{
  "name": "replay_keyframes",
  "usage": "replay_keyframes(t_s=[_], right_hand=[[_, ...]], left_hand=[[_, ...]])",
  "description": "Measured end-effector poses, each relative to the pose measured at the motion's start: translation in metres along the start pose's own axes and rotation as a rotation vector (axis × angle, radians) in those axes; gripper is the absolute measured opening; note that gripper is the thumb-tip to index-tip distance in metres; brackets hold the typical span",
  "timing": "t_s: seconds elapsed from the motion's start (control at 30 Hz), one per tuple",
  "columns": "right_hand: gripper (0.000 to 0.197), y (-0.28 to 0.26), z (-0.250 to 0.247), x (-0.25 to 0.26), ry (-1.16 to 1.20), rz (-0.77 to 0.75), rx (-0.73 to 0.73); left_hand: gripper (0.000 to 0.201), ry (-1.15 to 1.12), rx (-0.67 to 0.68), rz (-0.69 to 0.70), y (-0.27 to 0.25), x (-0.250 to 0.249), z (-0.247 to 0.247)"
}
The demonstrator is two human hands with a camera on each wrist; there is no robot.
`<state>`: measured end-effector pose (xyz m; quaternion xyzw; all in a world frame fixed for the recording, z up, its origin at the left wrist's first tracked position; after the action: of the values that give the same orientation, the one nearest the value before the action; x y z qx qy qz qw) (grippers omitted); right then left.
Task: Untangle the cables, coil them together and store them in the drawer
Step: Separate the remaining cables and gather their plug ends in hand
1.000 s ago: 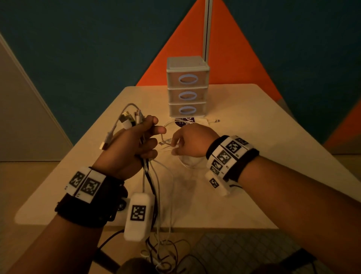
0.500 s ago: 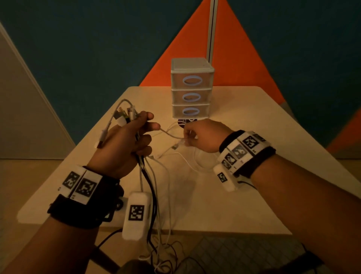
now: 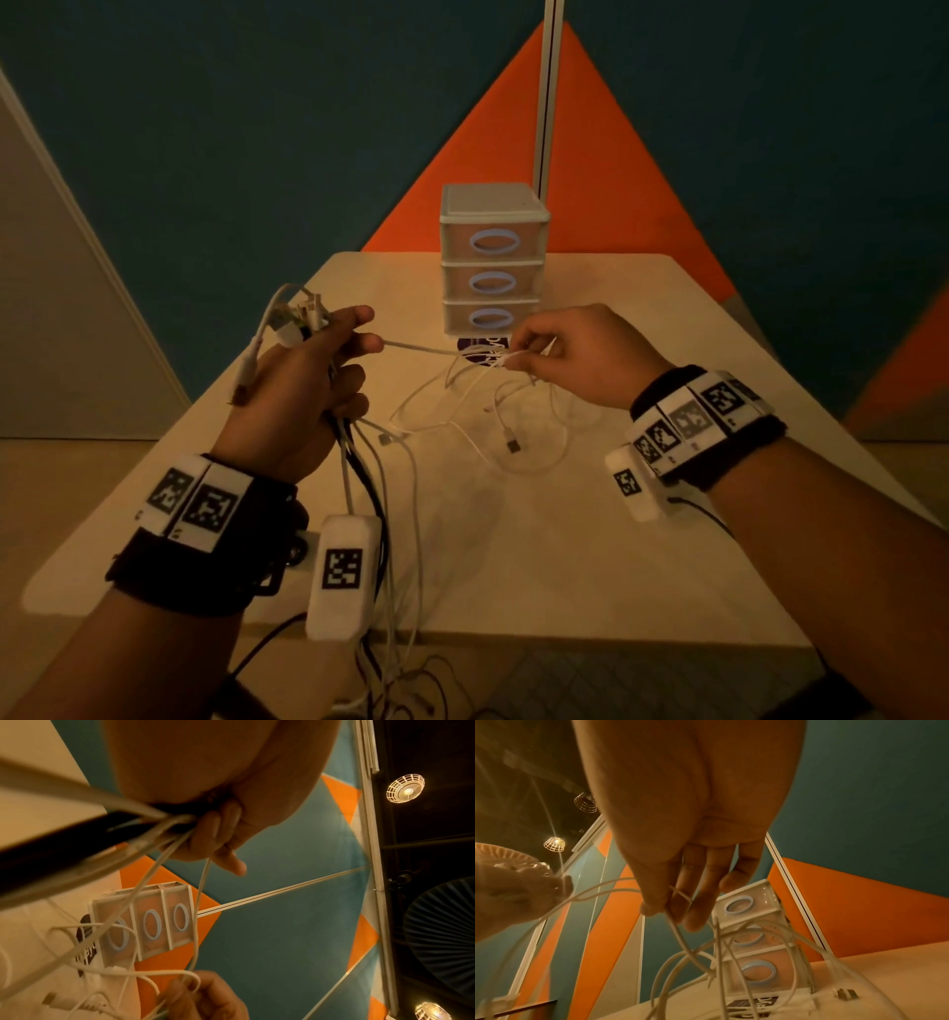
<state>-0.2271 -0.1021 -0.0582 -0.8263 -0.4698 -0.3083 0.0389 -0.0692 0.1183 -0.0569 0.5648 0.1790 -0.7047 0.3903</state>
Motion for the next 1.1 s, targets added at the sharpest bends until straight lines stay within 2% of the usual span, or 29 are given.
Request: replay_keyframes(t_s=[0.1, 0.33, 0.43, 0.57, 0.7, 0.83, 0.9, 1.03, 1.1], right_hand=[[0.013, -0.001, 0.000, 0.002, -0.089, -0.029, -0.021], [0.016, 0.011, 0.013, 0.019, -0.248, -0.087, 0.004], [0.012, 0.010, 0.015, 0.027, -0.258, -0.132, 0.023], [0.008, 0.005, 0.012, 0.020, -0.166, -0.145, 0.082], [0.011, -0.006, 0.004, 0.001, -0.116, -0.074, 0.157], [0.015, -0.016, -0.006, -0.014, -0.049, -0.014, 0.151], [0.011, -0.015, -0.008, -0.020, -0.087, -0.015, 0.153], [0.009, -0.014, -0.007, -0.025, -0.307, -0.028, 0.206], [0.017, -0.015, -0.005, -0.025, -0.424, -0.053, 0.248]], left_hand=[[0.023, 0.094, -0.006, 0.017, -0.002, 0.007, 0.007], [0.023, 0.525, 0.219, 0.031, -0.018, 0.028, 0.035], [0.029, 0.607, 0.281, 0.032, -0.023, 0.033, 0.042], [0.023, 0.466, 0.165, 0.070, -0.024, 0.031, 0.038], [0.022, 0.333, 0.005, 0.182, -0.019, 0.019, 0.020], [0.021, 0.214, -0.115, 0.229, -0.014, 0.003, 0.006], [0.017, 0.160, -0.163, 0.239, -0.012, -0.003, 0.002], [0.014, 0.107, -0.224, 0.258, -0.012, -0.011, -0.001], [0.012, 0.117, -0.231, 0.266, -0.011, -0.013, -0.001]])
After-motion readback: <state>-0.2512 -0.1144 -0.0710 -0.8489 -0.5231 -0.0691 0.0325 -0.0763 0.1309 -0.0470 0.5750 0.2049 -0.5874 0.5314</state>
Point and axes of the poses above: each hand's wrist, its own y-axis towards the middle knuckle, its own z-axis out of the palm, x = y × z, the point moved 1 cm from there along y, towards the middle knuckle, and after that the axes turned 11 degrees about z, right-handed, at the moved point
